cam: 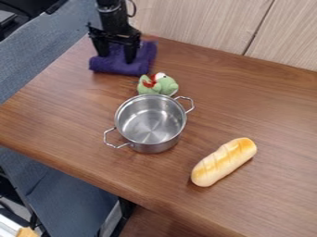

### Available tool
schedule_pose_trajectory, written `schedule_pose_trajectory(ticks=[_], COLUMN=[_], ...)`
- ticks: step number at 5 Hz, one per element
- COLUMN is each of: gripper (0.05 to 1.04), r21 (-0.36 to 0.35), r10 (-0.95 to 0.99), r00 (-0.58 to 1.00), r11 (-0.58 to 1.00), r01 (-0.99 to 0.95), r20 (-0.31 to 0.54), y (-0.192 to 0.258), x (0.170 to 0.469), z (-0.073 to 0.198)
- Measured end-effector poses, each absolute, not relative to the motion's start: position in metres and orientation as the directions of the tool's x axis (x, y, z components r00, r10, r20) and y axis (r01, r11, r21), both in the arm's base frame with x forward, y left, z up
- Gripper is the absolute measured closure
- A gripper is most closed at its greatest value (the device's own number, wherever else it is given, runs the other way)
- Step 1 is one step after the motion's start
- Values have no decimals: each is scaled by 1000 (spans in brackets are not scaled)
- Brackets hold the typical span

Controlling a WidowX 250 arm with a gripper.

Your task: Moved the purple cloth to the top left side of the table

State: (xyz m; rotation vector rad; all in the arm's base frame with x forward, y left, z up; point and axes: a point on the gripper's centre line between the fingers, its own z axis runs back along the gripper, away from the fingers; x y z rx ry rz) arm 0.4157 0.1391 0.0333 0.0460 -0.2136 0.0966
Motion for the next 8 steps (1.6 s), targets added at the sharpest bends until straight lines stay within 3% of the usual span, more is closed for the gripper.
schedule_pose_trajectory(ticks=[3,4,5,6,7,8], gripper=[83,83,83,83,83,83], r21=[-1,-22,-61,-81,-86,-55], r10=[47,42,30,26,37,18], r00=[979,984,987,975,963,957], r11=[999,999,998,997,996,998], r01=[-48,-39,-21,-8,-15,-3], r20=[197,174,159,219,265,289], y=[109,104,91,86,88,86], x=[447,444,439,439,431,413], z=[37,38,49,82,109,117])
